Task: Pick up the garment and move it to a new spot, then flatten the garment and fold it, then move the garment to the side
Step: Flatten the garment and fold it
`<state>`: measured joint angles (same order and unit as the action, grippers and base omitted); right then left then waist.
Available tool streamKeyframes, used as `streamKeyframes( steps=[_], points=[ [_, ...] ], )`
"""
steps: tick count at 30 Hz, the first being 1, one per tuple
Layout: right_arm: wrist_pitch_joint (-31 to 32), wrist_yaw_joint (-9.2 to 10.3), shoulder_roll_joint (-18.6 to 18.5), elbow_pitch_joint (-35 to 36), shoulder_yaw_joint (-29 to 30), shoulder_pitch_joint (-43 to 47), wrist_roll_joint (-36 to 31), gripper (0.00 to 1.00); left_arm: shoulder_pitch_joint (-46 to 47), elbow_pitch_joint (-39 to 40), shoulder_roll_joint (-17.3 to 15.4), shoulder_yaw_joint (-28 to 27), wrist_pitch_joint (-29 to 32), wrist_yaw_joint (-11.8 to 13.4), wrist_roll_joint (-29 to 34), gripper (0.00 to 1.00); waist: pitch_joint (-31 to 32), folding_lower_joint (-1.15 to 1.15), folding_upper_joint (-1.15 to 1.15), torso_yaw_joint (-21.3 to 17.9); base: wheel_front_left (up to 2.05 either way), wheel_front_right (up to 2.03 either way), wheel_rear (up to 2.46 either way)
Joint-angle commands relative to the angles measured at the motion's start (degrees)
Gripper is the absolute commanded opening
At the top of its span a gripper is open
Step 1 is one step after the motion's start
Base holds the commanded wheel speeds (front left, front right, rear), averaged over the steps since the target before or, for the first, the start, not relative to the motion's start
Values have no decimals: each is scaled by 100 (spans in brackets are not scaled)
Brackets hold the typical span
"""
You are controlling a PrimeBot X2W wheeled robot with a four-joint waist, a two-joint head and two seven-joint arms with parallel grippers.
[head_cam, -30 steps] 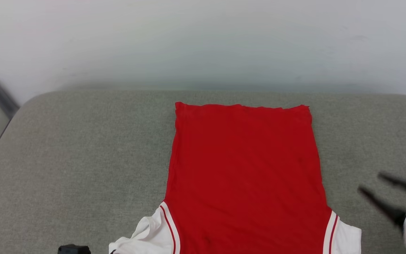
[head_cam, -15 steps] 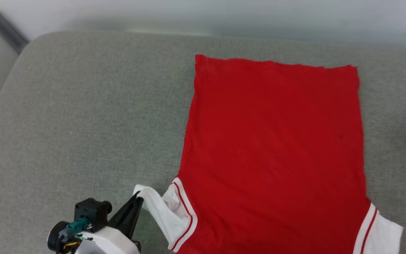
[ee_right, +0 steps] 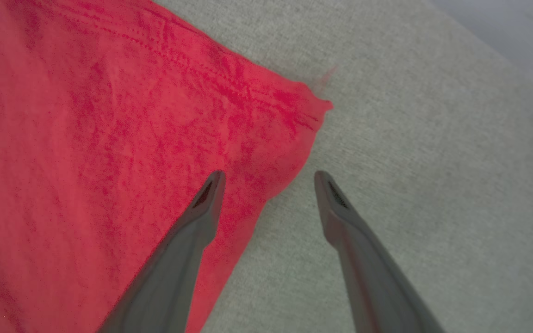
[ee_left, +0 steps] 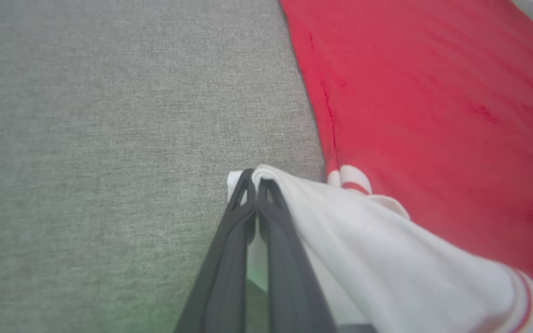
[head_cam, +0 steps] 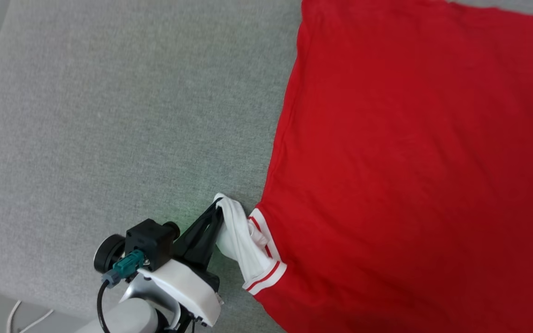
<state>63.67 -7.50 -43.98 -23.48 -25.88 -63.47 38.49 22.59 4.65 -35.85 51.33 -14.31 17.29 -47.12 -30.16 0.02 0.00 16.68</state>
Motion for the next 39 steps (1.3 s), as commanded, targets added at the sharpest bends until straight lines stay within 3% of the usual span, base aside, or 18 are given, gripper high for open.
streamKeyframes(
  steps=[1,9,10,11,12,20,25,33,39],
  points=[
    [-20,2,55,-77,37,-43,-73,100,95,15,42,-25,-26,-14,42,0,-341,-2,0,242,0,0,0],
    [-39,1,310,-463,-58,666,-127,100,183,-69,215,-63,-43,-44,126,0,-528,-2,0,280,0,0,0],
    [-33,1,302,-448,-67,700,-106,86,190,-83,231,-67,-47,-51,138,0,-530,-2,0,273,0,0,0],
    [-42,1,289,-425,-63,724,-84,24,194,-101,247,-66,-46,-59,145,0,-520,-2,0,264,0,0,0],
    [-55,1,266,-386,-59,724,-84,0,190,-122,257,-60,-48,-62,145,0,-495,-2,0,254,0,0,0],
    [-706,2,52,170,-8,369,96,0,-113,-289,229,-92,-68,-17,65,0,189,-2,0,27,0,0,0],
    [-1014,2,-406,801,-263,770,491,0,-443,-279,125,-224,-80,120,-66,0,775,-2,0,-253,0,0,0],
    [-1589,2,-1226,1710,-318,2347,1106,0,-1061,-191,-132,-414,-87,328,-289,0,1570,-2,0,-732,0,0,0],
    [-1938,2,-1623,2096,-113,3977,1348,0,-1477,-163,-269,-572,-95,425,-380,0,1945,-2,0,-1061,0,0,0]
  ],
)
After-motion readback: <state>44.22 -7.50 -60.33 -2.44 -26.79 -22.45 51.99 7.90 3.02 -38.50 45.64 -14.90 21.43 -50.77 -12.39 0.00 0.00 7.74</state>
